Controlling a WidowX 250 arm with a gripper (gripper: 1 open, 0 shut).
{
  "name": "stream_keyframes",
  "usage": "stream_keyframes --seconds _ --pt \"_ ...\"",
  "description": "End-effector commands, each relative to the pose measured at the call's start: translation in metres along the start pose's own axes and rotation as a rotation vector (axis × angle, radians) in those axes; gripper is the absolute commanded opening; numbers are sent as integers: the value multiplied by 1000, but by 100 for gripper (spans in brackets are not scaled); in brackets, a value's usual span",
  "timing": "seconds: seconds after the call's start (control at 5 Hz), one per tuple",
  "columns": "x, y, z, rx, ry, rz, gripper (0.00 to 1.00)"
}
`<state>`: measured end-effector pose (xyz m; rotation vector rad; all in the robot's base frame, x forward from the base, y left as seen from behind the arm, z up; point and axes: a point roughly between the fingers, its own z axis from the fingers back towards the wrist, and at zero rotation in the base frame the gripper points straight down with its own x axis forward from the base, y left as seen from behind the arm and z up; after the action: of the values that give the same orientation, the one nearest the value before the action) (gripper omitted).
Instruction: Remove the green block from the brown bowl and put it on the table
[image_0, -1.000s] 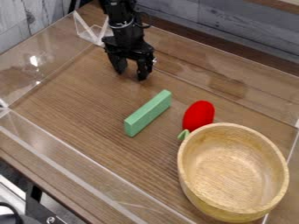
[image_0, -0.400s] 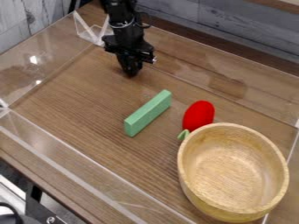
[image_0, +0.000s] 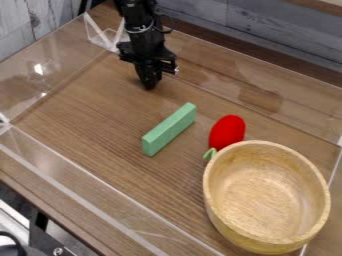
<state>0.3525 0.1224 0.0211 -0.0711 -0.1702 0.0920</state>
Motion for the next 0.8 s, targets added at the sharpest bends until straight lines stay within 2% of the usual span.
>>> stream_keyframes --seconds 0.0,0.2,0.4,0.6 --pt "10 -3 36 17 -76 -11 0" --pt "8 -5 48 11 -81 -8 0" --pt "5 -10 65 4 -99 -16 0" --pt "-19 -19 72 -9 -76 -62 0"
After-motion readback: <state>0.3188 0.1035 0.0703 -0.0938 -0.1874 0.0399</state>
